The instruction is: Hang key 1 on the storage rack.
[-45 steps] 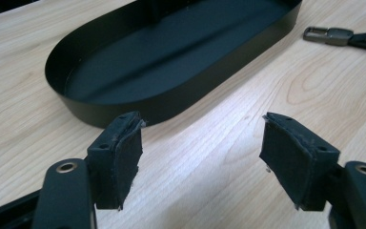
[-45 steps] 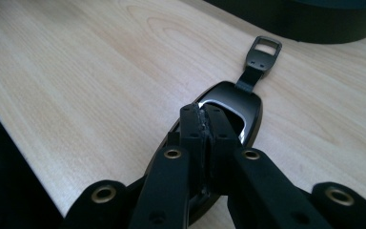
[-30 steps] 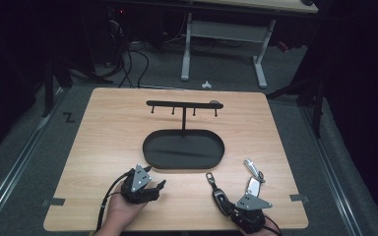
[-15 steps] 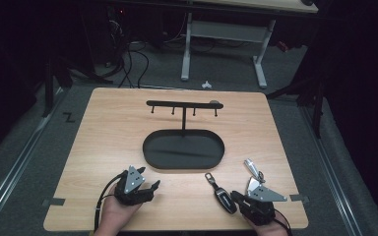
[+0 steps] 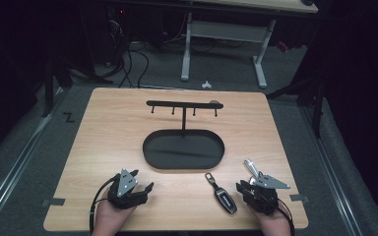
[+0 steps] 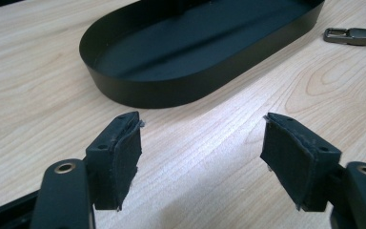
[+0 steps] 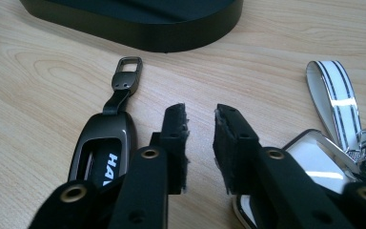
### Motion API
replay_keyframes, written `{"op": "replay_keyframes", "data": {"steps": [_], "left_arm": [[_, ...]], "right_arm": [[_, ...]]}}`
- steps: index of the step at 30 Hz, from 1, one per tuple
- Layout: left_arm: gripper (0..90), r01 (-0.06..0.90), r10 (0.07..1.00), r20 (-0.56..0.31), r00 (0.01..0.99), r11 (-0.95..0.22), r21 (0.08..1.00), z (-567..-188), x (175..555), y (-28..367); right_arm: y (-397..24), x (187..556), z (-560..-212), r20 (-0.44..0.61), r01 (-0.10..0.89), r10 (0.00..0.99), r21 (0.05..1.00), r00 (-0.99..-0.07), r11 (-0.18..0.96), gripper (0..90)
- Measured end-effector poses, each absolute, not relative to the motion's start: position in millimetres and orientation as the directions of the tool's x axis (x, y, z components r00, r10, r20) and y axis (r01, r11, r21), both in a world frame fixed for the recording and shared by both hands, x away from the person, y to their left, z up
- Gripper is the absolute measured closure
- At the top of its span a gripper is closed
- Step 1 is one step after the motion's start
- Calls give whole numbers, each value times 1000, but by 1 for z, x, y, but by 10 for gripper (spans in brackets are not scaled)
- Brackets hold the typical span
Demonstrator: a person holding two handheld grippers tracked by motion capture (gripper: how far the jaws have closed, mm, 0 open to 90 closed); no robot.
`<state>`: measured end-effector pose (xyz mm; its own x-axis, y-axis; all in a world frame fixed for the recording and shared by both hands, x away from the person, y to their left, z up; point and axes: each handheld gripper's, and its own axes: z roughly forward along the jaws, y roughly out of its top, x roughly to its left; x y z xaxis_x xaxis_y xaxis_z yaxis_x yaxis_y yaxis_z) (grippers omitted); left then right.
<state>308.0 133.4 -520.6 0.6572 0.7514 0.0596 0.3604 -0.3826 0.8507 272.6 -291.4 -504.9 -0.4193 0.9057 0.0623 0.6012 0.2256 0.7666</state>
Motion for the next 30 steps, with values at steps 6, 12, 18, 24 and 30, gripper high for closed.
{"op": "replay_keyframes", "data": {"steps": [6, 12, 18, 24, 30], "left_arm": [[299, 345, 738, 73, 670, -398, 850, -521, 309, 131], [298, 348, 738, 62, 672, -388, 854, -520, 310, 132], [298, 338, 735, 62, 675, -383, 859, -518, 308, 130], [297, 345, 732, 61, 678, -391, 853, -520, 309, 130], [296, 345, 729, 62, 682, -395, 852, -520, 309, 130]], "right_arm": [[-293, 281, -500, 45, 628, 907, 736, -418, 252, 679], [-290, 289, -497, 24, 673, 900, 672, -434, 307, 627], [-285, 296, -488, -23, 700, 895, 615, -445, 364, 584], [-280, 305, -483, -44, 724, 882, 552, -469, 413, 597], [-277, 312, -483, -39, 751, 880, 505, -473, 425, 596]]}}
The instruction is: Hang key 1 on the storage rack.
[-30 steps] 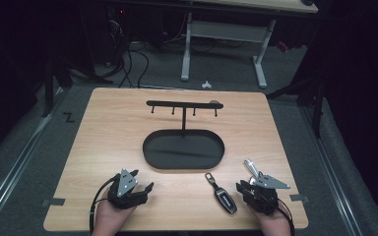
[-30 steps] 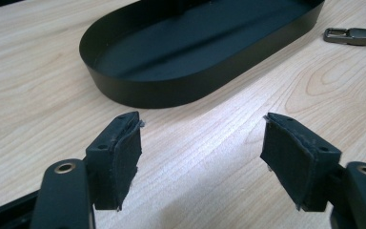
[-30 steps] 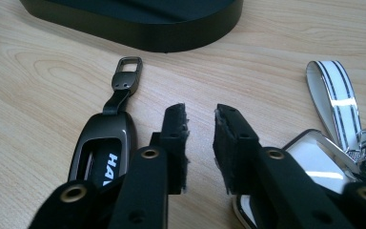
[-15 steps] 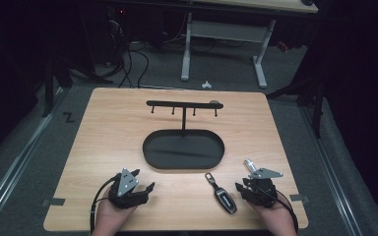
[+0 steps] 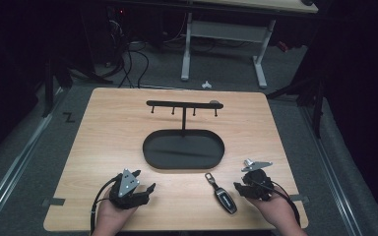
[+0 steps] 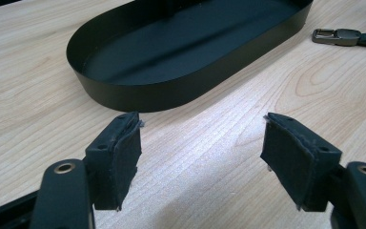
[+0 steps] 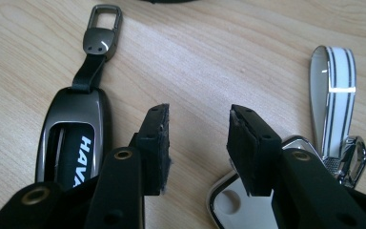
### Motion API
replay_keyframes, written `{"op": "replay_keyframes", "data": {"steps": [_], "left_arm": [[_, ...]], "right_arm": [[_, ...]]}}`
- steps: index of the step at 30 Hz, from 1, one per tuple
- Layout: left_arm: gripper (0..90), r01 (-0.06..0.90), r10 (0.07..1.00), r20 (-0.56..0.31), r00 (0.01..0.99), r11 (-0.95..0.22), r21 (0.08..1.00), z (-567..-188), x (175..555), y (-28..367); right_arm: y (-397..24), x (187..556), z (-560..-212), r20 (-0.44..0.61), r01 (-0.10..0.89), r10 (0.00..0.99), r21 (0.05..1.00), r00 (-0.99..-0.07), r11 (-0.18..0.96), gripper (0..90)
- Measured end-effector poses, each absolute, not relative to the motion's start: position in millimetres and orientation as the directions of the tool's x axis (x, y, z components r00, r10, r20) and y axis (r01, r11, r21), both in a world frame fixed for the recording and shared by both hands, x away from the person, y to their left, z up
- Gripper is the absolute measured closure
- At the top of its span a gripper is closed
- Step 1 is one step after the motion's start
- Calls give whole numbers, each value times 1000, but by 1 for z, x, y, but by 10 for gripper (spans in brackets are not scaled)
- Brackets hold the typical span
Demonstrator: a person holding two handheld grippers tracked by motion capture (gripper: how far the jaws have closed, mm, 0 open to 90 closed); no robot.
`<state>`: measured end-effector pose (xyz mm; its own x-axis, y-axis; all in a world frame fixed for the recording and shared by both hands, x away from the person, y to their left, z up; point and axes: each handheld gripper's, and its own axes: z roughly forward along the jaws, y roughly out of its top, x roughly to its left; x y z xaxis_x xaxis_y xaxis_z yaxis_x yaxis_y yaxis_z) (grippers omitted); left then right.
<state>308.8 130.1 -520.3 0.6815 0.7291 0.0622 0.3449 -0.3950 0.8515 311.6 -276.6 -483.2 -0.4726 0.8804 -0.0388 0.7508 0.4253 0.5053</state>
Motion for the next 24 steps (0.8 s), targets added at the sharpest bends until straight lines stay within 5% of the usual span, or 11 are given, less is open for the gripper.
{"op": "replay_keyframes", "data": {"steps": [24], "left_arm": [[297, 335, 704, 66, 707, -416, 845, -522, 308, 125]], "right_arm": [[-259, 346, -469, -36, 830, 848, 189, -529, 525, 554]]}}
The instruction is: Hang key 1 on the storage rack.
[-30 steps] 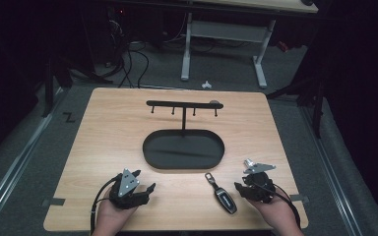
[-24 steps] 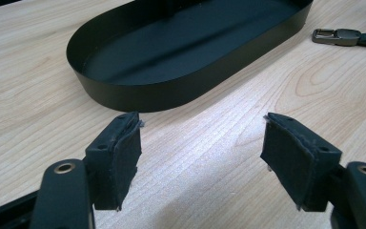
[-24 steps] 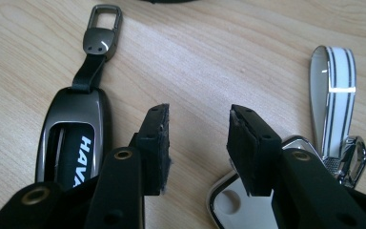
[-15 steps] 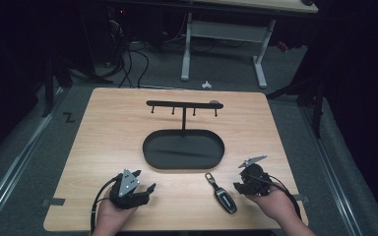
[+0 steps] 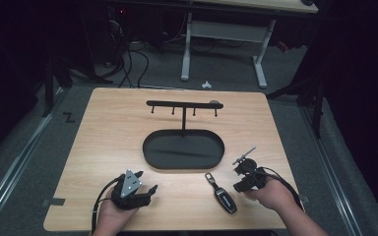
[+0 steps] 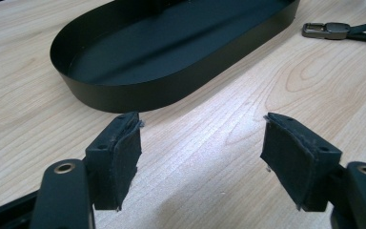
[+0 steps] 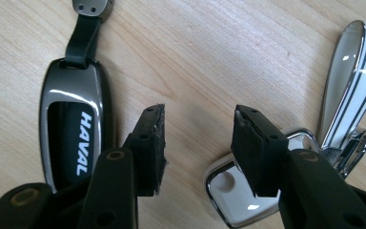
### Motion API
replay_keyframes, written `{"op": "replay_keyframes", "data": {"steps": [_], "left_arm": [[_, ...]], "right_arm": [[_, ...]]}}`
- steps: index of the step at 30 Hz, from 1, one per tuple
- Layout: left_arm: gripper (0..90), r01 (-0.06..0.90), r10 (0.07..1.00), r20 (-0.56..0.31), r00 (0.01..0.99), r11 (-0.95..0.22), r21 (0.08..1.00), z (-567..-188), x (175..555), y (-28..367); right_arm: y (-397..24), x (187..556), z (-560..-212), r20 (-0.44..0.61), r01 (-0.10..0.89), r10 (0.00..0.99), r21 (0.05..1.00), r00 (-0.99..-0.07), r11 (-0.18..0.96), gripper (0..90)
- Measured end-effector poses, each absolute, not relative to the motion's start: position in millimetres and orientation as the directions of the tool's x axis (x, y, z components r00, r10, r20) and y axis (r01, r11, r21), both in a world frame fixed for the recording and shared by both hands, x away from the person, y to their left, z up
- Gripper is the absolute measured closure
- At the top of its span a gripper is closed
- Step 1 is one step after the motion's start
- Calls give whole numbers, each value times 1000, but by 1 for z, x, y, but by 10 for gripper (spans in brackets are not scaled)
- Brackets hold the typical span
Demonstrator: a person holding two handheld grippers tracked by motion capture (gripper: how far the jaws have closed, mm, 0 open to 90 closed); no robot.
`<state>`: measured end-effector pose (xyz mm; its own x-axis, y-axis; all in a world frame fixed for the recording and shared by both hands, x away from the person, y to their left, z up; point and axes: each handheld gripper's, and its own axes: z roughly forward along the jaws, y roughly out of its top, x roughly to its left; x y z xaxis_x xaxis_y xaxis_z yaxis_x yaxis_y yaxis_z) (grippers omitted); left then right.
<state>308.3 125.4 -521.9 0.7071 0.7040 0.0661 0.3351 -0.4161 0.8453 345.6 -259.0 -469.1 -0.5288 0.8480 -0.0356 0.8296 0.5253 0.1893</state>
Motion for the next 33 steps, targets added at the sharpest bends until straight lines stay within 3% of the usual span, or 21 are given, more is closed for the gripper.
{"op": "replay_keyframes", "data": {"steps": [8, 14, 23, 29, 33], "left_arm": [[297, 333, 697, 63, 714, -418, 845, -522, 308, 125], [299, 331, 692, 63, 719, -421, 844, -523, 308, 124], [301, 328, 686, 65, 725, -427, 843, -523, 308, 123], [301, 326, 680, 70, 730, -436, 839, -523, 308, 123], [301, 325, 681, 69, 729, -433, 841, -523, 309, 123]], "right_arm": [[-243, 358, -462, -7, 838, 841, 82, -542, 540, 476], [-229, 361, -457, 14, 830, 833, 91, -553, 550, 409], [-201, 365, -467, 14, 783, 786, 100, -618, 614, 404], [-185, 368, -476, 47, 799, 799, 98, -599, 593, 368], [-182, 370, -483, 46, 787, 786, 80, -616, 612, 390]]}}
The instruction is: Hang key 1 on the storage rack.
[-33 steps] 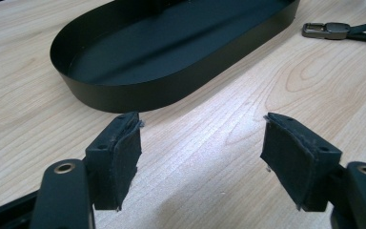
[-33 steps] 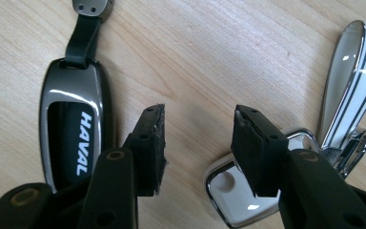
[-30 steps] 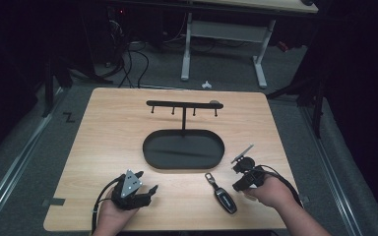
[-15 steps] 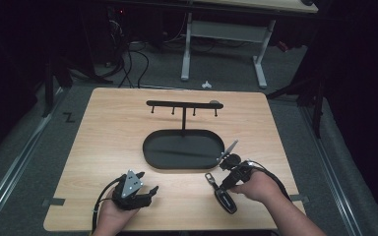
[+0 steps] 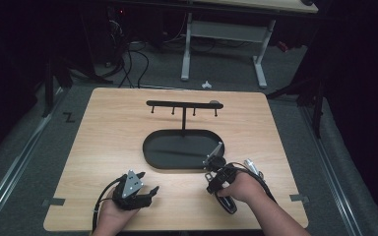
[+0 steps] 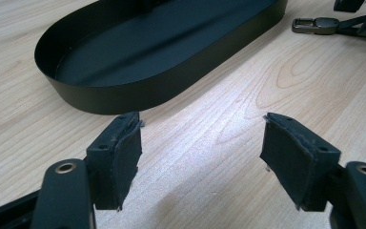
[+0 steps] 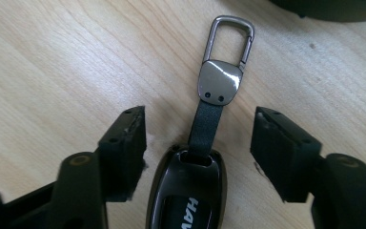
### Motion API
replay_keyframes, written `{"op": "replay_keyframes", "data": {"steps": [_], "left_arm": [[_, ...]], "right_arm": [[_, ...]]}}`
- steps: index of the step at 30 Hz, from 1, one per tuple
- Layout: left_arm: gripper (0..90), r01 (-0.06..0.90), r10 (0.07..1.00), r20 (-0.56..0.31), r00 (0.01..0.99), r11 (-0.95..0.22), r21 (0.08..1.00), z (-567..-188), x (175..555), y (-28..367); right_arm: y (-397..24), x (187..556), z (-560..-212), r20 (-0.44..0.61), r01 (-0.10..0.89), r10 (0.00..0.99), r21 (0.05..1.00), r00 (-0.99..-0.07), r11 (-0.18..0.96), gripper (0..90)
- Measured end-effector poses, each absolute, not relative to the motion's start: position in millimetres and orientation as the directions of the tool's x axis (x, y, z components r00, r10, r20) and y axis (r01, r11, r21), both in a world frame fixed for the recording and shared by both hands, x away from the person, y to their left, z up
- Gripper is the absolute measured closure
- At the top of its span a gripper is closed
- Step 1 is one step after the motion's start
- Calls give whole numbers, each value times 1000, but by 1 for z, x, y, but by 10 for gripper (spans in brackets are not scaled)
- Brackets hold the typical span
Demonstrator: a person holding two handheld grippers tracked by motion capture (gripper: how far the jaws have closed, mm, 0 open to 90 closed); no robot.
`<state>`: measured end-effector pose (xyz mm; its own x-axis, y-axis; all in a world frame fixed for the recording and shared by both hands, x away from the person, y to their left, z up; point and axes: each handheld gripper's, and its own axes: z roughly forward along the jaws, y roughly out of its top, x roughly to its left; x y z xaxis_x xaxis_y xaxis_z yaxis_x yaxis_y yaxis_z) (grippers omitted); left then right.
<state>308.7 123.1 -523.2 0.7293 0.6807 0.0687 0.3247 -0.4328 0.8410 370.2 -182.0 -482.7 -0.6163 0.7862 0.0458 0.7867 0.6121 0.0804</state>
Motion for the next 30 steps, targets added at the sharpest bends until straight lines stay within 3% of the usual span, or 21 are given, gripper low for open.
{"op": "replay_keyframes", "data": {"steps": [2, 3, 10, 11, 16, 17, 30], "left_arm": [[301, 324, 681, 69, 729, -432, 841, -523, 309, 123], [301, 324, 680, 69, 730, -433, 841, -523, 309, 123], [301, 322, 680, 69, 730, -431, 843, -523, 308, 123], [301, 321, 680, 69, 730, -431, 843, -523, 308, 123], [301, 322, 680, 69, 730, -430, 843, -523, 308, 123], [301, 321, 679, 69, 731, -431, 843, -523, 308, 123], [303, 323, 680, 70, 730, -434, 841, -523, 309, 124]], "right_arm": [[-181, 370, -484, 43, 793, 792, 75, -609, 605, 418], [-180, 371, -486, 32, 800, 800, 66, -599, 596, 495], [-182, 371, -489, 6, 812, 813, 57, -582, 581, 575], [-182, 370, -489, 1, 813, 815, 54, -580, 579, 631], [-182, 370, -488, -13, 802, 803, 46, -596, 596, 730], [-181, 369, -488, -7, 800, 800, 35, -600, 600, 793], [-180, 365, -485, -30, 741, 742, 47, -669, 670, 804]]}}
